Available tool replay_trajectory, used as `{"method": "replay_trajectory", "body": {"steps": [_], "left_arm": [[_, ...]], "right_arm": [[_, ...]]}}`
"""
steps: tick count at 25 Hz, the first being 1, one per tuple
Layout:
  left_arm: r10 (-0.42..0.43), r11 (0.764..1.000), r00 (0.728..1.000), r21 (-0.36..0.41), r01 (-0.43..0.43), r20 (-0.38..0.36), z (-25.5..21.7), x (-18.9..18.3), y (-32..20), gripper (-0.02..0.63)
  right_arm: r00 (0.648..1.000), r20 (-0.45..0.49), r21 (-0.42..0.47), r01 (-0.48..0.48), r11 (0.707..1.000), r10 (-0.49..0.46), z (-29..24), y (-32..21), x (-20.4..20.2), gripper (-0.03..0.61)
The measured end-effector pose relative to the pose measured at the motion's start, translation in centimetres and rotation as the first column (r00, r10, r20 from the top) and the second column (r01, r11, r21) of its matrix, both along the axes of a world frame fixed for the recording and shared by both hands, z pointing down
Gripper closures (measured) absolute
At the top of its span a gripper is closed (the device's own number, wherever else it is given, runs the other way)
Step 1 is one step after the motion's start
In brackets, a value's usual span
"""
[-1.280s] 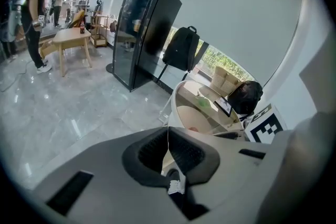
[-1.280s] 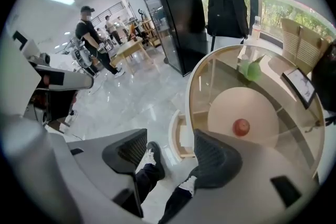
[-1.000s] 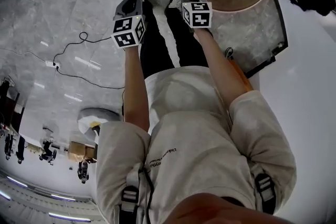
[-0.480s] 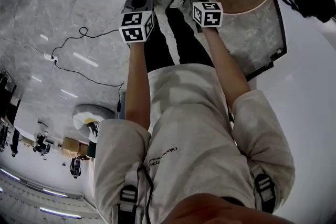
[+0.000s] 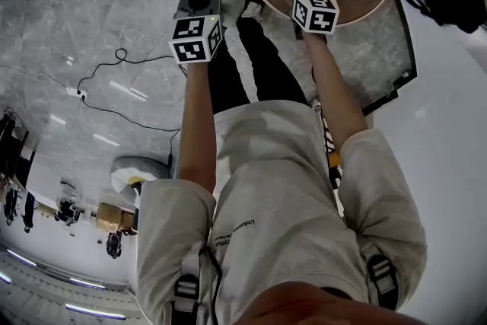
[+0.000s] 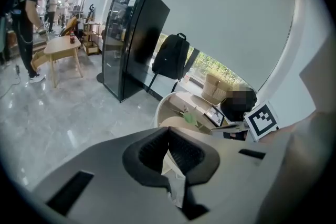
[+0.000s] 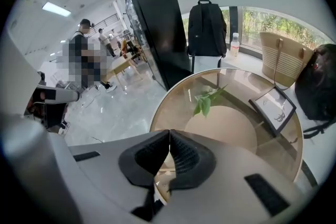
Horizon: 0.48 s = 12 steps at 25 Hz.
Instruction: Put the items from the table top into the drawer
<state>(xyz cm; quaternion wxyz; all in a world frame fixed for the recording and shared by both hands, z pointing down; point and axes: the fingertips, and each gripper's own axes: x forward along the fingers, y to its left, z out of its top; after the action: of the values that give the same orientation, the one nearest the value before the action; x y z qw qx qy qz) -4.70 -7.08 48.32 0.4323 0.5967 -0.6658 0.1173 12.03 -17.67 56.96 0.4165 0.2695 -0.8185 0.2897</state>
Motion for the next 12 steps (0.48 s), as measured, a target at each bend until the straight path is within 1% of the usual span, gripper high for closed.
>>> {"method": "replay_trajectory", "body": {"steps": [6, 9, 12], "left_arm": [[0.054, 0.998, 0.998, 0.033, -0.053, -0.026, 2.4, 1.6, -5.4, 0.592], [0.1, 0.995, 0.995, 0.028, -0.1, -0.023, 4.7, 2.4, -7.9, 0.592], [0.13, 0.991, 0.991, 0.021, -0.129, -0.032, 5.9, 3.1, -9.4, 0.592]], "right_arm": [[0.999, 0.007, 0.011, -0.041, 0.999, 0.041, 2.1, -5.7, 0.8, 0.543], [0.998, -0.002, 0.007, -0.067, 0.998, 0.067, 4.2, -8.3, 1.0, 0.543], [0.996, -0.01, -0.012, -0.094, 0.995, 0.094, 5.7, -9.8, 1.4, 0.54]]}}
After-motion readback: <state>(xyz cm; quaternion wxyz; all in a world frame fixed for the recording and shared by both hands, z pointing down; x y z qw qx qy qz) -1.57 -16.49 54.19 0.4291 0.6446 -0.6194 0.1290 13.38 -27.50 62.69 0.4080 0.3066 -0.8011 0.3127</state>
